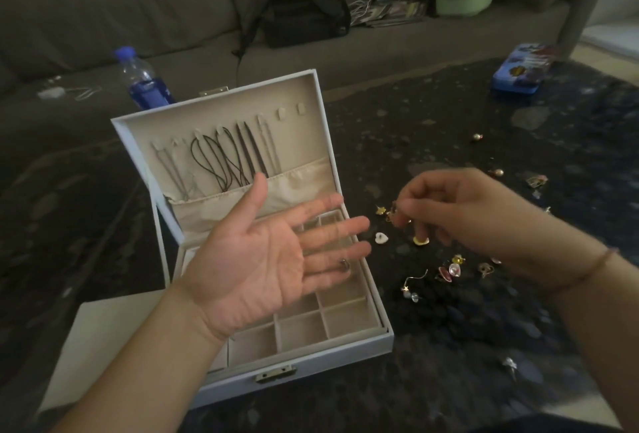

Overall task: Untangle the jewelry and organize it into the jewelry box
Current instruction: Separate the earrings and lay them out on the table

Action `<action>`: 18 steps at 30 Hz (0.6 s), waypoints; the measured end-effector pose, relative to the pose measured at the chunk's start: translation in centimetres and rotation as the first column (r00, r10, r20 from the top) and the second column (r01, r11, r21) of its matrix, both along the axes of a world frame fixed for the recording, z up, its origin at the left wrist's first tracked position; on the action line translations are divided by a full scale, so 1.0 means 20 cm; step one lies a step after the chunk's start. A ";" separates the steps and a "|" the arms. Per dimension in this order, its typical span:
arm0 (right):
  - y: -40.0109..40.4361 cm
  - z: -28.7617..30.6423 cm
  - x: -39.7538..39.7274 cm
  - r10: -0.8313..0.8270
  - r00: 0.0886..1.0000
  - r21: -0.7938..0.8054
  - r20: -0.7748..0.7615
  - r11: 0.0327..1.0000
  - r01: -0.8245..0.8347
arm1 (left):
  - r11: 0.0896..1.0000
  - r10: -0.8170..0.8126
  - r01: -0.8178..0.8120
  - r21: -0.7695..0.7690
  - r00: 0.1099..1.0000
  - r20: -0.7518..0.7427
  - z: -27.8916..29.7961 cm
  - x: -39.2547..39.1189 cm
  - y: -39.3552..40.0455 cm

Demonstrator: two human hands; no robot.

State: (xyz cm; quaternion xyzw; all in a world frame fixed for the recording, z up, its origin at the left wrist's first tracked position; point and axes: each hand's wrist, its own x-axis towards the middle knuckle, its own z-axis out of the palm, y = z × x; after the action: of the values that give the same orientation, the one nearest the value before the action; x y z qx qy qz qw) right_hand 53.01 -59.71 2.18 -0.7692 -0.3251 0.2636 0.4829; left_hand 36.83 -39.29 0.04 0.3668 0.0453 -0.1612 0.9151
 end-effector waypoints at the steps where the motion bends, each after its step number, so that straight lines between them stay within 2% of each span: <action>1: -0.01 0.03 -0.01 0.005 0.996 0.077 -0.094 0.997 0.002 | 1.000 -0.005 0.005 0.009 1.000 -0.004 0.00 0.01 -0.02; 5: -0.05 0.09 -0.03 0.067 0.956 0.241 -0.285 0.971 0.003 | 0.999 0.007 -0.005 0.038 0.999 -0.054 0.01 0.04 -0.15; 8: -0.08 0.11 -0.04 0.109 0.923 0.286 -0.369 0.958 0.002 | 0.993 0.106 -0.101 0.055 0.991 -0.085 0.03 0.07 -0.25; 12: -0.12 0.11 -0.05 0.126 0.918 0.263 -0.376 0.965 -0.025 | 0.969 0.229 -0.220 0.111 0.971 -0.068 0.07 0.10 -0.33; 18: -0.14 0.11 -0.06 0.144 0.929 0.237 -0.342 0.969 -0.063 | 0.897 0.326 -0.295 0.328 0.944 -0.043 0.10 0.12 -0.40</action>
State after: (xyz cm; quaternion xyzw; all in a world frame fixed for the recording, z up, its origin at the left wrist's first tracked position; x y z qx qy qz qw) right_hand 51.76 -62.53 4.34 -0.6315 -0.2997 0.3858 0.6021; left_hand 39.31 -47.19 1.96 0.4890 0.1728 -0.0210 0.8547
